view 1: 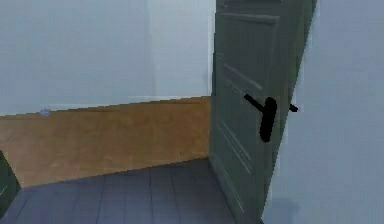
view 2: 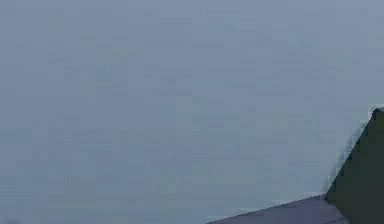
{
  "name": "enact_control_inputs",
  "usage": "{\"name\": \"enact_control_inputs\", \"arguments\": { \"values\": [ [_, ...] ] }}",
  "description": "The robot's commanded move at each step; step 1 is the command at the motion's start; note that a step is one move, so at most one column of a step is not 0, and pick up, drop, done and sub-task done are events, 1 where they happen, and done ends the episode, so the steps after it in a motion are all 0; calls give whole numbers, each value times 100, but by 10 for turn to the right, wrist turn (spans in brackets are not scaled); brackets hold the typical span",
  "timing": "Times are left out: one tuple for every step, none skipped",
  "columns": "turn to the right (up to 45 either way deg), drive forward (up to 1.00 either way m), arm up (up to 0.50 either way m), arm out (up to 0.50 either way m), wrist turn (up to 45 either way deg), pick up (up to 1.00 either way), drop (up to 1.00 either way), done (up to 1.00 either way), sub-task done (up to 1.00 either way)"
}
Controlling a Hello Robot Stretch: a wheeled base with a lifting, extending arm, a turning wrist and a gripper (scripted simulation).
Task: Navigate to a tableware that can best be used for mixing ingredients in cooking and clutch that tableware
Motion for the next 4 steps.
{"name": "enact_control_inputs", "arguments": {
  "values": [
    [0, 100, 0, 0, 0, 0, 0, 0, 0],
    [-30, 0, 0, 0, 0, 0, 0, 0, 0],
    [0, 85, 0, 0, 0, 0, 0, 0, 0],
    [300, 0, 0, 0, 0, 0, 0, 0, 0]
  ]
}}
